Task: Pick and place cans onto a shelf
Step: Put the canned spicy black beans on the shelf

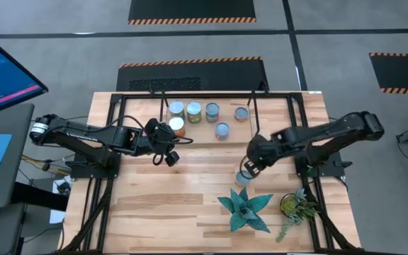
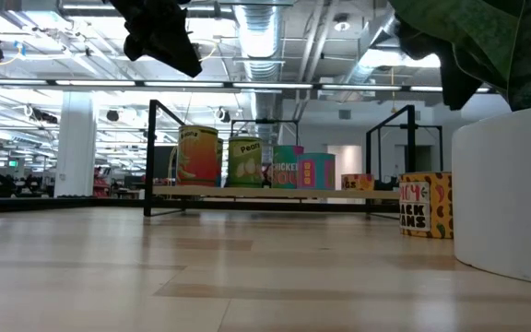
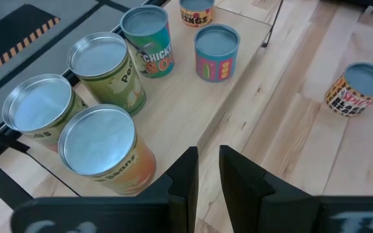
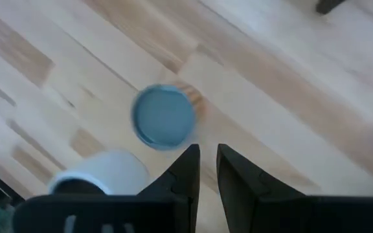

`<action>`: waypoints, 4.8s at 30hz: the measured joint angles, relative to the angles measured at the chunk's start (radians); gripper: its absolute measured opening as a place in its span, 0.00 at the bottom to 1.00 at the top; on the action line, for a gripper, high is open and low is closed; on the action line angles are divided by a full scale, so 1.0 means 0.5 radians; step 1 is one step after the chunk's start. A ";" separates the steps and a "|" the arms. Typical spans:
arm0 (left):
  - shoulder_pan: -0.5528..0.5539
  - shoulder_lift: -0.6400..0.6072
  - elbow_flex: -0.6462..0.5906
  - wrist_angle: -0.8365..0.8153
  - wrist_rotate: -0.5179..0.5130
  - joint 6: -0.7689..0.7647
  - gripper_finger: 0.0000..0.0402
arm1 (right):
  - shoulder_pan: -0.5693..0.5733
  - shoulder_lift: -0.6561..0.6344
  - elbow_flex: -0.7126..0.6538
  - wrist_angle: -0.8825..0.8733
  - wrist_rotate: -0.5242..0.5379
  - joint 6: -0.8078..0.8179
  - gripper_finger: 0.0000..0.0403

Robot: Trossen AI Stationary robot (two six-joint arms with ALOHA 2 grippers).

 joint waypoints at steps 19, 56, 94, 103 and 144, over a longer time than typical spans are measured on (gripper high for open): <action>0.000 0.000 0.000 -0.005 0.004 0.000 0.13 | 0.097 -0.010 -0.609 0.843 0.017 0.304 0.37; 0.000 0.000 0.000 0.009 0.001 0.021 0.13 | 0.166 0.194 -0.588 1.063 0.168 0.156 0.02; 0.001 0.001 0.000 0.011 -0.100 0.014 0.13 | -1.123 0.337 0.565 0.516 0.326 -2.535 0.01; 0.001 0.001 0.000 0.011 -0.112 -0.005 0.13 | -1.220 0.740 0.823 0.375 0.326 -2.809 0.01; 0.000 0.001 0.000 0.010 -0.113 -0.002 0.13 | -1.344 1.105 0.976 0.283 0.106 -2.905 0.07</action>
